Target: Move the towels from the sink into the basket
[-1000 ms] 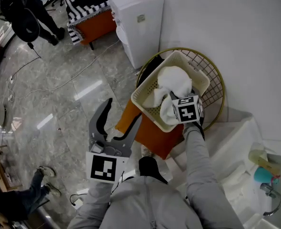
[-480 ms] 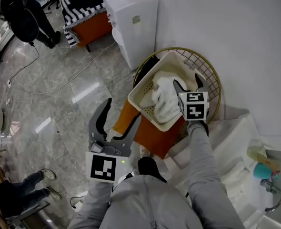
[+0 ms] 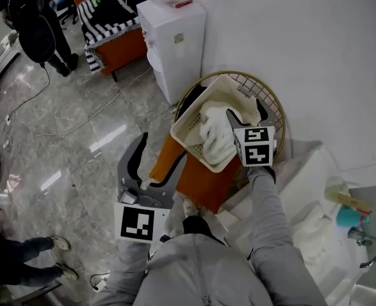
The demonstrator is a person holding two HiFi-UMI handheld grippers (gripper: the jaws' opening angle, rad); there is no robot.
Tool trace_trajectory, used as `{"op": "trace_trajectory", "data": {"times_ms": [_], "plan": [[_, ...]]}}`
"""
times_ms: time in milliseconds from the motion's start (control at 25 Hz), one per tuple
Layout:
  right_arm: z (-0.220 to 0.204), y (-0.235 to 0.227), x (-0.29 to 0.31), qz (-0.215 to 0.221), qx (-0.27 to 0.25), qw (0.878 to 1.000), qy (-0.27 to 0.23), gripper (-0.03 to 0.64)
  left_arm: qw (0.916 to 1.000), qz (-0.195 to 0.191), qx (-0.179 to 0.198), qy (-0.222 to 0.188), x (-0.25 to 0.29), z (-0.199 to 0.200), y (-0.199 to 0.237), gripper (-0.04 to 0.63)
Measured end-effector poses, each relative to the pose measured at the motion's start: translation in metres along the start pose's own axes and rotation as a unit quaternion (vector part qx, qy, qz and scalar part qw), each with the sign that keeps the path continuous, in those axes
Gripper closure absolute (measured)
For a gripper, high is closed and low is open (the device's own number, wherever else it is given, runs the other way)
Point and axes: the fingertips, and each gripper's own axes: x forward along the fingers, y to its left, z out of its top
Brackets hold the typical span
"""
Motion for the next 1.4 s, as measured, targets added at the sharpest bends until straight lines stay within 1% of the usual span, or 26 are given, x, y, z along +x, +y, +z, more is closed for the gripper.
{"op": "trace_trajectory", "data": {"times_ms": [200,440,640,840,1080,1240,1400], "plan": [[0.025,0.018,-0.053,-0.017,-0.007,0.999,-0.037,0.262,0.9996,-0.008,0.011,-0.024,-0.042,0.015,-0.01,0.227],[0.033,0.044,-0.127,-0.045,-0.009,0.996,-0.071,0.262,0.9987,-0.024,0.015,-0.043,-0.101,0.019,-0.027,0.228],[0.025,0.052,-0.2,-0.08,-0.004,0.992,-0.095,0.262,0.9972,-0.051,0.017,-0.052,-0.136,0.017,-0.054,0.228],[0.0,0.048,-0.276,-0.121,0.022,0.987,-0.103,0.262,0.9933,-0.098,0.016,-0.059,-0.158,0.022,-0.096,0.227],[-0.031,0.032,-0.359,-0.177,0.038,0.978,-0.106,0.264,0.9836,-0.165,0.024,-0.07,-0.167,0.032,-0.16,0.228],[-0.056,0.016,-0.406,-0.218,0.045,0.97,-0.098,0.264,0.9737,-0.214,0.023,-0.073,-0.17,0.035,-0.207,0.227],[-0.089,-0.004,-0.446,-0.253,0.06,0.963,-0.078,0.262,0.9626,-0.26,0.023,-0.074,-0.17,0.038,-0.251,0.227]]}}
